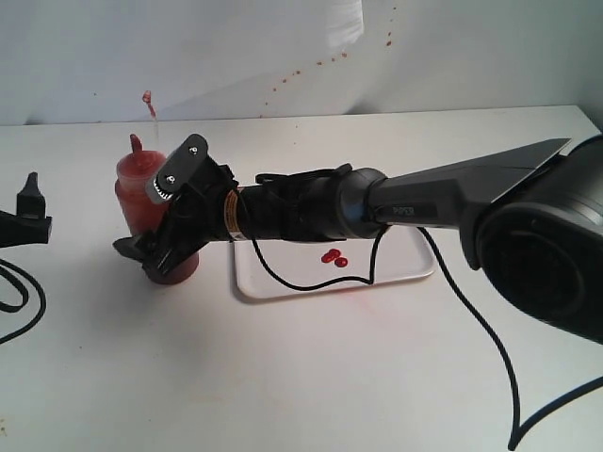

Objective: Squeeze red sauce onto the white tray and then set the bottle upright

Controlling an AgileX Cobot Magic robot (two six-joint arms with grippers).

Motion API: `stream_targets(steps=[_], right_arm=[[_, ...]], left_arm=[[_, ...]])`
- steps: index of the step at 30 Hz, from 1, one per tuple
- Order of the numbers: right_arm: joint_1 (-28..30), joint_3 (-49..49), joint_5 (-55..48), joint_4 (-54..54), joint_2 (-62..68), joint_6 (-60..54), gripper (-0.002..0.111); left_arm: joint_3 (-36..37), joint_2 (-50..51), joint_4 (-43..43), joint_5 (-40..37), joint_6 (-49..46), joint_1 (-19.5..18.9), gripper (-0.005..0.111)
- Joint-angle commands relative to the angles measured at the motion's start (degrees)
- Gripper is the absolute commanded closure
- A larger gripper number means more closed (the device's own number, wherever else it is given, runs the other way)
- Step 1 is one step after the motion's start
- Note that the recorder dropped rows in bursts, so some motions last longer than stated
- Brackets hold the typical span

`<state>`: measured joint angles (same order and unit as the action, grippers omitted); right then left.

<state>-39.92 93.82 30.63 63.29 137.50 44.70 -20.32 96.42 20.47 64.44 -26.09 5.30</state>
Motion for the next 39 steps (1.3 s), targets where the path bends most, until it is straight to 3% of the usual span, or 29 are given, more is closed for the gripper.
stream_targets(steps=[1,13,16,21,28,32,36,39], right_arm=[[-0.2,0.2,1.5,0.1,-0.2,1.7,0.003],[-0.2,0.2,3.4,0.8,-8.8,8.6,0.003],[-0.2,0.2,3.6,5.1,-13.1,9.8,0.003],[-0.1,0.2,3.6,18.3,-21.9,21.0,0.003],[0.0,0.2,0.7,26.9,-33.8,26.6,0.007],[0.0,0.2,-5.3,36.7,-41.0,37.0,0.027],[2.4,-2.1,-8.0,36.7,-46.9,41.3,0.066],[6.8,-6.4,-7.6,36.7,-51.7,41.3,0.101]], left_arm=[[0.3,-0.3,3.1,2.0,2.0,0.0,0.002],[0.3,-0.3,5.2,4.8,5.5,0.0,0.002],[0.3,-0.3,5.2,4.9,5.5,0.0,0.002],[0.3,-0.3,4.7,5.5,5.5,0.0,0.002],[0.3,-0.3,3.9,5.5,5.5,0.0,0.002],[0.3,-0.3,-0.4,5.5,5.4,0.0,0.002],[0.3,-0.3,-4.0,4.7,5.0,0.0,0.002],[0.3,-0.3,-4.5,4.7,3.6,0.0,0.002]])
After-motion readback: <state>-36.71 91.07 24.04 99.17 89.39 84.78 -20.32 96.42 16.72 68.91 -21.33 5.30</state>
